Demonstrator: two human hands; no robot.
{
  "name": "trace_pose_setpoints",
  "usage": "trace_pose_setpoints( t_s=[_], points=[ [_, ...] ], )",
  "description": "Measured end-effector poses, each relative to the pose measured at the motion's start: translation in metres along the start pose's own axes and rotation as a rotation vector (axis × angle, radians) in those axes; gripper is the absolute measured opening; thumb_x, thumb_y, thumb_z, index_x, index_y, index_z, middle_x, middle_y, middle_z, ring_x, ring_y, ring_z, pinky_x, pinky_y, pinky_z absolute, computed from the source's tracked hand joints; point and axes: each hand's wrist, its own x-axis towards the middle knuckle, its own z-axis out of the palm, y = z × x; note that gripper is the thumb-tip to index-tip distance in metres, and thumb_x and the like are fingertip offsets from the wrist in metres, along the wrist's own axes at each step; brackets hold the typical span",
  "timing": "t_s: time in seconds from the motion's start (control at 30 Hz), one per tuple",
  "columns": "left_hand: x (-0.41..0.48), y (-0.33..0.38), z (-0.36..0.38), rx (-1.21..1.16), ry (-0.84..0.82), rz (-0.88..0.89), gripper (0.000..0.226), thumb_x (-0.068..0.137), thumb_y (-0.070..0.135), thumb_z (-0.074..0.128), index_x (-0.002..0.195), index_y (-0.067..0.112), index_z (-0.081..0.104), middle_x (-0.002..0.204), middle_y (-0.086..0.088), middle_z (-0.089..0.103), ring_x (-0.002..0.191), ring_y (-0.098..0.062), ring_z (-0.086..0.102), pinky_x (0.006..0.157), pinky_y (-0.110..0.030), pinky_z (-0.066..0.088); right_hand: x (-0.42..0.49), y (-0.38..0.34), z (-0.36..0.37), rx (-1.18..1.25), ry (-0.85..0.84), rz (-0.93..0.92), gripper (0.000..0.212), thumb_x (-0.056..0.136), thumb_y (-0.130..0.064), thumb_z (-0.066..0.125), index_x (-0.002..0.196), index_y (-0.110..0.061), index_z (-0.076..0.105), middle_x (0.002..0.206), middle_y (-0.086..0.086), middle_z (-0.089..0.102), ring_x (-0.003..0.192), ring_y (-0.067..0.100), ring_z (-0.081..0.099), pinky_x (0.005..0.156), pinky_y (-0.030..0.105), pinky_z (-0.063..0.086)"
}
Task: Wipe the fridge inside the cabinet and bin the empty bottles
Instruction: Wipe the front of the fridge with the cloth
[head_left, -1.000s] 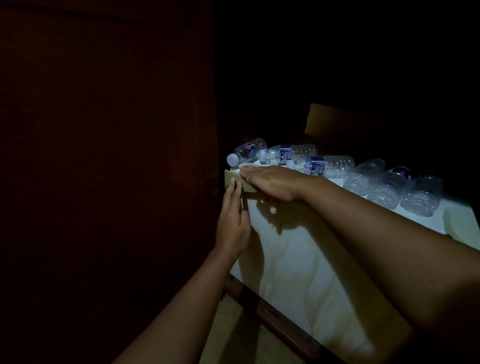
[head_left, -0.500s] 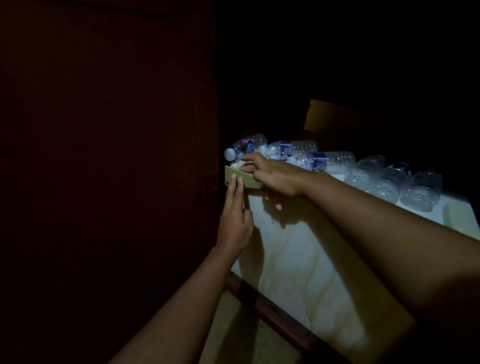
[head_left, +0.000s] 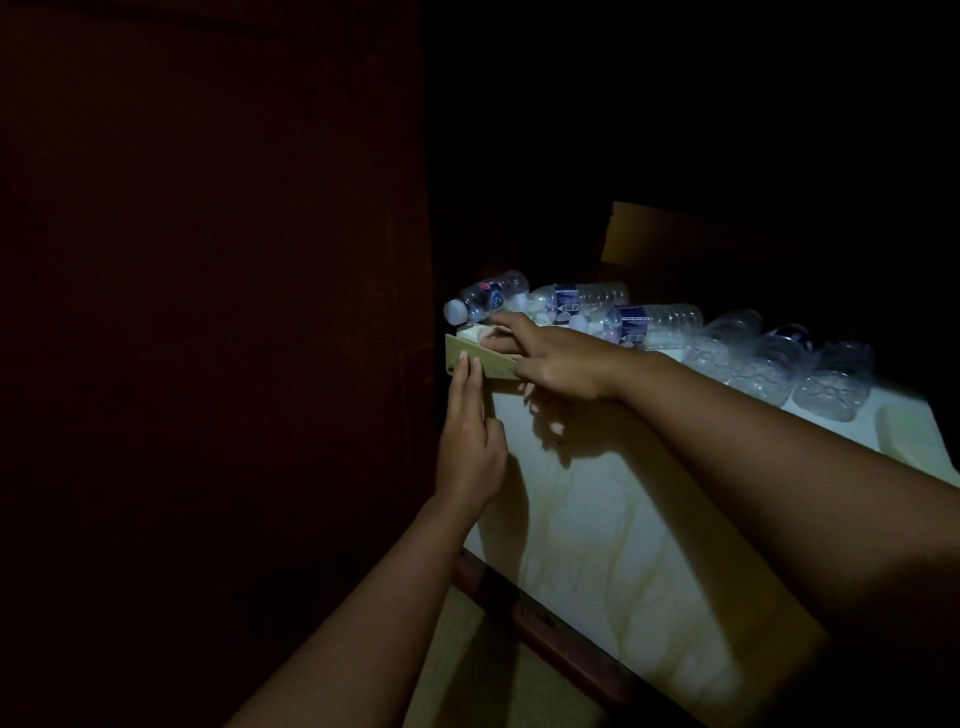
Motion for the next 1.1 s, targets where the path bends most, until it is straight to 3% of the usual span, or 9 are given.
trace_pose_setpoints(
  t_s=[0.23, 0.3, 0.43, 0.57, 0.73, 0.87, 0.97, 1.03, 1.1],
  points=[
    [0.001, -0.001, 0.004, -0.01, 0.017, -0.006, 0.072, 0.102, 0.001, 0.044, 0.165, 0.018, 0.013, 0.173, 0.005, 0.003, 0.149, 0.002, 0.009, 0.097, 0.011, 0.012, -0.022, 0.01, 0.002, -0.071, 0.023, -0.001, 0.069, 0.108, -0.036, 0.037, 0.165, -0.031, -0.001, 0.17, -0.012, 0.027, 0.152, 0.016, 0.034, 0.115, 0.037, 0.034],
    [0.001, 0.0, 0.005, -0.021, 0.025, -0.013, 0.072, 0.102, 0.001, 0.044, 0.165, 0.017, 0.013, 0.173, 0.005, 0.004, 0.149, 0.002, 0.008, 0.099, 0.011, 0.011, -0.004, 0.001, 0.003, -0.049, 0.024, 0.014, 0.065, 0.11, -0.036, 0.034, 0.165, -0.031, 0.0, 0.17, -0.008, 0.028, 0.147, 0.017, 0.041, 0.109, 0.034, 0.035],
    [0.001, 0.002, 0.005, -0.039, 0.023, -0.04, 0.072, 0.103, 0.003, 0.044, 0.165, 0.02, 0.013, 0.173, 0.007, 0.003, 0.148, 0.004, 0.007, 0.097, 0.012, 0.009, 0.024, -0.007, 0.004, 0.033, 0.036, 0.044, 0.068, 0.107, -0.05, 0.029, 0.166, -0.028, 0.005, 0.17, 0.005, 0.03, 0.156, 0.024, 0.029, 0.124, 0.04, 0.026],
    [0.002, 0.002, 0.004, -0.033, 0.025, -0.037, 0.071, 0.102, 0.003, 0.044, 0.165, 0.02, 0.014, 0.173, 0.006, 0.005, 0.146, 0.006, 0.009, 0.093, 0.013, 0.014, 0.018, 0.005, 0.0, 0.047, 0.053, 0.081, 0.063, 0.111, -0.051, 0.028, 0.166, -0.029, 0.006, 0.17, 0.005, 0.029, 0.154, 0.025, 0.031, 0.115, 0.033, 0.027],
    [0.002, 0.004, 0.005, -0.034, 0.028, -0.052, 0.073, 0.102, 0.004, 0.044, 0.165, 0.023, 0.013, 0.172, 0.007, 0.005, 0.146, 0.005, 0.009, 0.095, 0.011, 0.012, 0.036, -0.01, 0.0, -0.001, 0.061, 0.091, 0.063, 0.111, -0.052, 0.027, 0.166, -0.027, 0.009, 0.169, 0.012, 0.03, 0.154, 0.031, 0.032, 0.121, 0.043, 0.028],
    [0.003, 0.005, 0.005, -0.023, 0.025, -0.064, 0.074, 0.101, 0.003, 0.045, 0.165, 0.023, 0.013, 0.173, 0.006, 0.005, 0.146, 0.005, 0.009, 0.092, 0.013, 0.014, 0.033, -0.019, -0.003, -0.025, 0.066, 0.075, 0.059, 0.112, -0.031, 0.04, 0.164, -0.013, 0.018, 0.167, 0.014, 0.034, 0.146, 0.032, 0.042, 0.111, 0.038, 0.038],
    [0.002, 0.004, 0.004, 0.003, 0.016, -0.077, 0.073, 0.102, 0.002, 0.045, 0.165, 0.021, 0.014, 0.173, 0.006, 0.004, 0.144, 0.004, 0.01, 0.088, 0.015, 0.014, 0.008, -0.005, -0.002, -0.119, 0.079, 0.1, 0.076, 0.102, -0.01, 0.055, 0.165, -0.017, 0.012, 0.16, 0.016, 0.045, 0.136, 0.035, 0.052, 0.091, 0.033, 0.042],
    [0.0, 0.005, 0.003, 0.005, 0.007, -0.072, 0.073, 0.102, 0.002, 0.044, 0.165, 0.023, 0.013, 0.173, 0.009, 0.003, 0.143, 0.006, 0.01, 0.091, 0.011, 0.014, -0.011, 0.0, 0.001, -0.184, 0.085, 0.124, 0.089, 0.097, -0.005, 0.061, 0.165, -0.021, 0.006, 0.145, 0.018, 0.057, 0.112, 0.035, 0.061, 0.084, 0.04, 0.05],
    [0.0, 0.007, 0.002, 0.015, 0.004, -0.056, 0.073, 0.103, 0.003, 0.044, 0.165, 0.024, 0.012, 0.173, 0.01, 0.002, 0.145, 0.004, 0.009, 0.101, 0.001, 0.019, -0.029, 0.002, 0.005, -0.254, 0.091, 0.111, 0.096, 0.094, -0.005, 0.066, 0.165, -0.023, 0.004, 0.114, 0.011, 0.064, 0.08, 0.022, 0.057, 0.066, 0.038, 0.047]
  ],
)
